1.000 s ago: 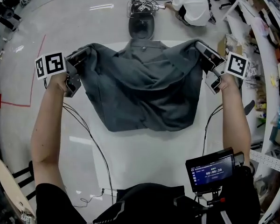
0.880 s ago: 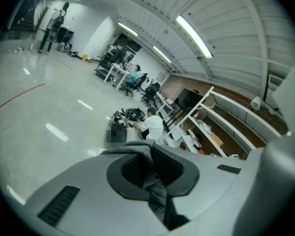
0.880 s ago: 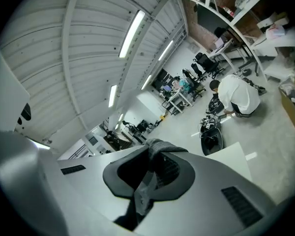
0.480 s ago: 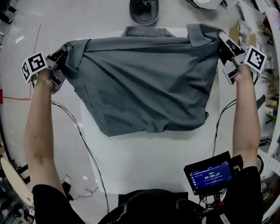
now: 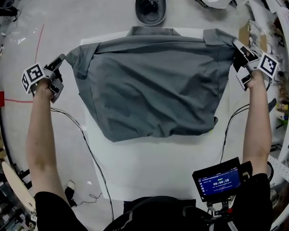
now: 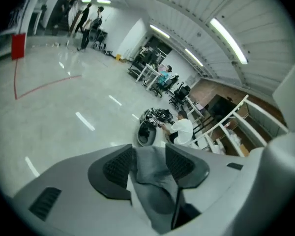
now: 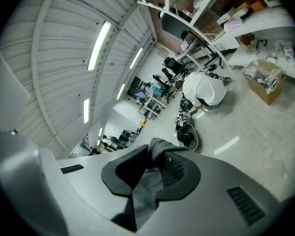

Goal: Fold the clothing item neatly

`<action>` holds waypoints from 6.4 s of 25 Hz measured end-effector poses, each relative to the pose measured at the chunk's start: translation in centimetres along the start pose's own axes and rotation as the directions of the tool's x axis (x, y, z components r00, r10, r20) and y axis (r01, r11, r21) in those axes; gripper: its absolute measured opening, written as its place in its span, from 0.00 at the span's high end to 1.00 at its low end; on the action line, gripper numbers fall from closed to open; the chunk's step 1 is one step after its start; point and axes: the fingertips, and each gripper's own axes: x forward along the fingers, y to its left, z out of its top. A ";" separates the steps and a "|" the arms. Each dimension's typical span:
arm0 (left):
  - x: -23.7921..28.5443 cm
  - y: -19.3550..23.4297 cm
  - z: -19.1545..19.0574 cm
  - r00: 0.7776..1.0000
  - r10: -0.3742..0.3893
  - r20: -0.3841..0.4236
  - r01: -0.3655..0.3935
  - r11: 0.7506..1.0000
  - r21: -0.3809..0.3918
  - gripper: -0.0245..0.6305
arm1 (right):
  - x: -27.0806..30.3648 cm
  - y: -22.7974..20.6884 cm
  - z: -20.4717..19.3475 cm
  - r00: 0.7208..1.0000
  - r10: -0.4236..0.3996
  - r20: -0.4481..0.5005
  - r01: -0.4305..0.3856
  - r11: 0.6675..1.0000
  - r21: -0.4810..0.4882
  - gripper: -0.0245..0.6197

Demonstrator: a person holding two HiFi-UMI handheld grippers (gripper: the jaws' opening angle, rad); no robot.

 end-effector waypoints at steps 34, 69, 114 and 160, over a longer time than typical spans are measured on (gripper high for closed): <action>9.7 -24.5 -19.7 0.873 -0.219 -0.436 0.460 0.666 0.588 0.71 | 11.6 11.7 -11.8 0.960 -0.175 -0.220 0.005 0.793 -0.609 0.94; 10.7 -12.1 -9.6 0.959 0.086 -0.271 0.161 0.622 0.766 0.77 | 7.6 11.1 -19.6 0.921 -0.103 -0.376 -0.178 0.747 -0.640 0.94; -53.0 -36.7 -46.9 0.789 -0.582 0.198 0.309 0.654 0.691 0.96 | -50.4 36.9 -34.3 0.963 0.267 -0.037 -0.211 0.663 -0.719 0.94; -96.9 -25.8 -87.4 0.776 -0.618 0.127 0.344 0.583 0.736 0.96 | -97.5 45.5 -74.1 0.968 0.241 0.076 -0.099 0.640 -0.762 0.94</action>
